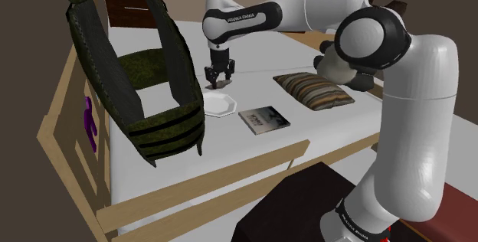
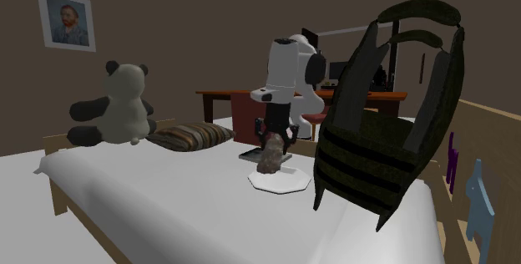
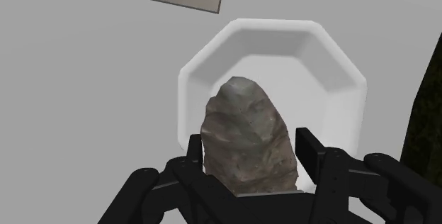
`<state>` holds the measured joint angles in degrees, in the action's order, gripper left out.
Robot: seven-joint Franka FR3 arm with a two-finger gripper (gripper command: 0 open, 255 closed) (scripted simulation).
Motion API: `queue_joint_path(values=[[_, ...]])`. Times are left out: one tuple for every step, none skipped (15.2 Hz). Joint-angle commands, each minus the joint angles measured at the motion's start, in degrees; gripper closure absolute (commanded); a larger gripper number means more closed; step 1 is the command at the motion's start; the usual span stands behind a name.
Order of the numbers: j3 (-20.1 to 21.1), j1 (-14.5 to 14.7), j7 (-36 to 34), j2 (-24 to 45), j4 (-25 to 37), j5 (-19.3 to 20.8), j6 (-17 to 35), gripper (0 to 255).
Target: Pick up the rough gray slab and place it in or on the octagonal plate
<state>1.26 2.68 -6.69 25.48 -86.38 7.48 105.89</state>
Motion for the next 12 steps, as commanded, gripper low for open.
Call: queue_joint_path(values=[[0.46,1.1,-1.69,-0.19,-0.81,0.07,0.46,255],[0.45,1.09,-1.77,0.01,-1.29,0.1,1.13,255],[0.45,1.09,-1.84,0.22,-1.75,0.13,1.79,255],[0.44,1.08,-1.92,0.44,-2.19,0.17,2.45,255],[0.43,1.08,-2.0,0.67,-2.62,0.2,3.11,255],[0.42,1.07,-2.08,0.91,-3.03,0.23,3.76,255],[0.4,1.07,-2.15,1.17,-3.43,0.27,4.4,255],[0.39,1.06,-2.23,1.43,-3.81,0.3,5.05,255],[0.38,1.06,-2.31,1.7,-4.18,0.34,5.68,255],[0.37,1.06,-2.38,1.99,-4.53,0.38,6.31,255],[0.36,1.05,-2.46,2.28,-4.86,0.42,6.94,255],[0.34,1.05,-2.54,2.58,-5.19,0.46,7.56,255]])
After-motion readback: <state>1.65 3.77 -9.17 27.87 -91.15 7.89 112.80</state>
